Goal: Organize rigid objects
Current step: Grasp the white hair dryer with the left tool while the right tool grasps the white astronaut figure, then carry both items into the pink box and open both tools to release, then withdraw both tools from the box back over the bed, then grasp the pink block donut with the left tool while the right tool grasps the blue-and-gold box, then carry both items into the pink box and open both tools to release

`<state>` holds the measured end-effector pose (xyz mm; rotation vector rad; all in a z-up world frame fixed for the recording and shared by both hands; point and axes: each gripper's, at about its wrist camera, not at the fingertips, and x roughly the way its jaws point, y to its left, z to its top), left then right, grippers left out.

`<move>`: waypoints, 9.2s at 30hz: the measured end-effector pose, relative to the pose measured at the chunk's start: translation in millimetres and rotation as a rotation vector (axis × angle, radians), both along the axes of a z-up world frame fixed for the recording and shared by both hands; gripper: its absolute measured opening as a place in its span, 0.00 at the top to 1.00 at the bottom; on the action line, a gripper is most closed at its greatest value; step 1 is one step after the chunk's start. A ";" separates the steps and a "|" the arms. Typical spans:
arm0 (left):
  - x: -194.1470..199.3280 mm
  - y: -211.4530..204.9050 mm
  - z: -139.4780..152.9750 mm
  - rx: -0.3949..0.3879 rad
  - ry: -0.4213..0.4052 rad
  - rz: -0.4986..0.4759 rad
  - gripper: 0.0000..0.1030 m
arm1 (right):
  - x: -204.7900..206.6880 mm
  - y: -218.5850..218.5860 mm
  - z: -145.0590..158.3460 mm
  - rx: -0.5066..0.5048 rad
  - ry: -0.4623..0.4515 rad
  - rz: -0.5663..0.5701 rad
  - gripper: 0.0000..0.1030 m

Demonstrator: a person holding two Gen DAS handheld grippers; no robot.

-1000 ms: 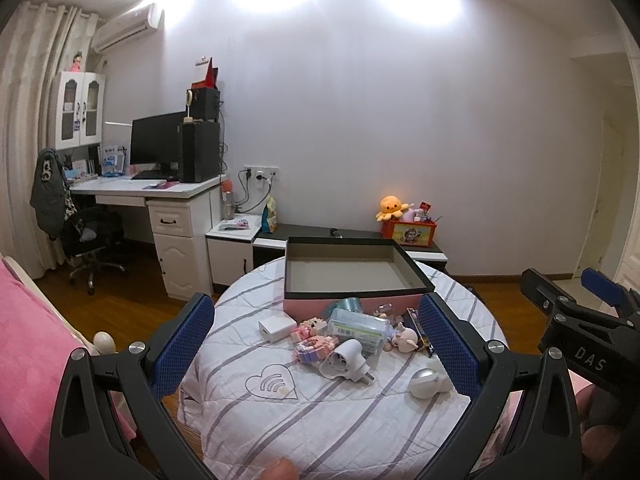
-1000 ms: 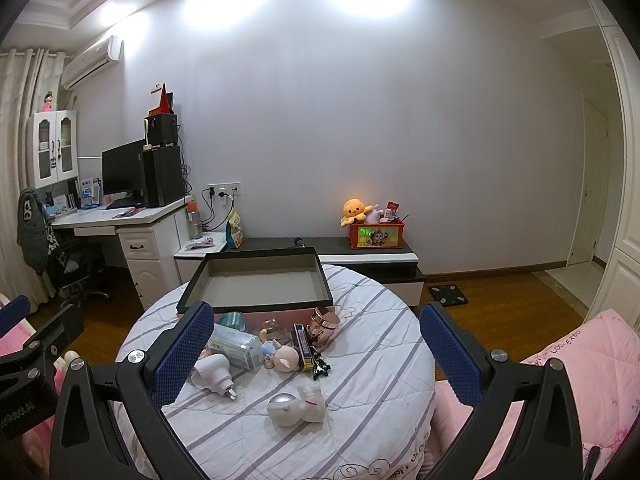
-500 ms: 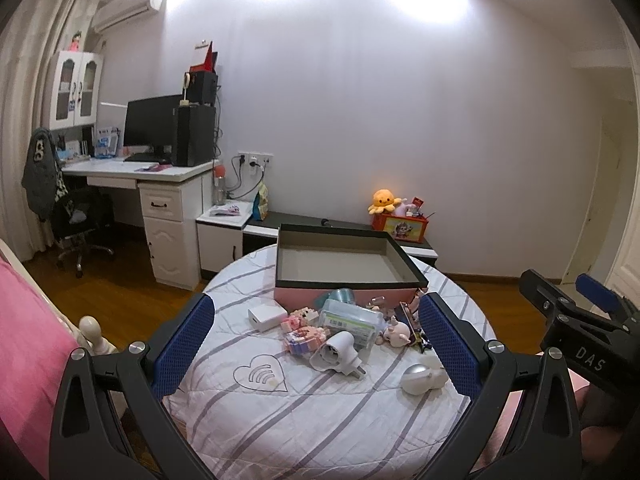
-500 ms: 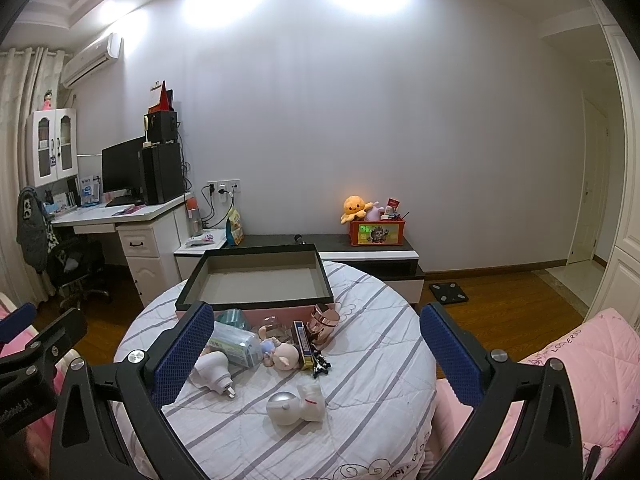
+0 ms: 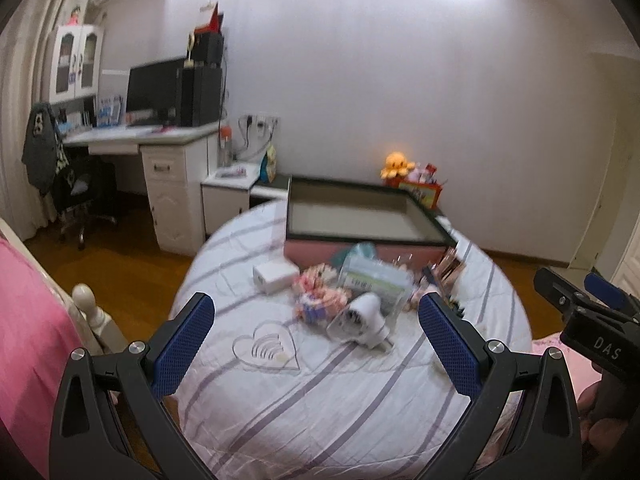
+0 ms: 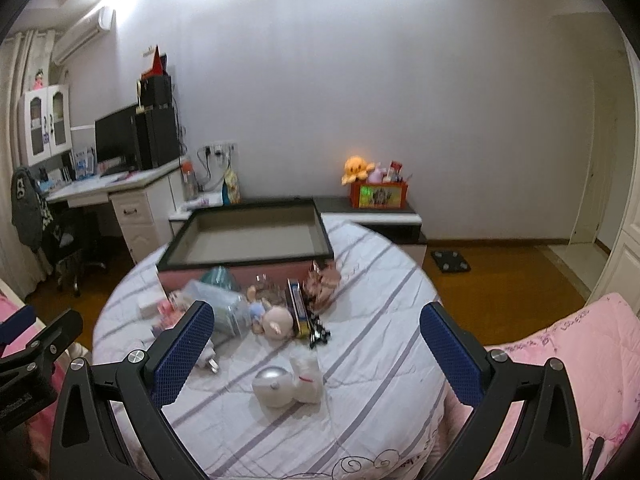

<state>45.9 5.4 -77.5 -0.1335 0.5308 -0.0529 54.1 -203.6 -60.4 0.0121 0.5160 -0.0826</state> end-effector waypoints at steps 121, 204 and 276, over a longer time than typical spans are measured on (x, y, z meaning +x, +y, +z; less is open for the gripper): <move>260.6 -13.6 -2.3 -0.021 0.170 -0.174 0.30 | 273.4 -0.1 -30.3 0.132 0.276 0.304 0.31; 43.6 -2.5 -10.8 -0.004 0.098 -0.071 0.00 | 47.9 -16.8 -33.6 0.122 0.199 0.163 0.09; 128.3 -14.5 -78.2 -0.003 0.288 -0.102 0.39 | 150.4 -37.4 -82.7 0.300 0.343 0.326 0.85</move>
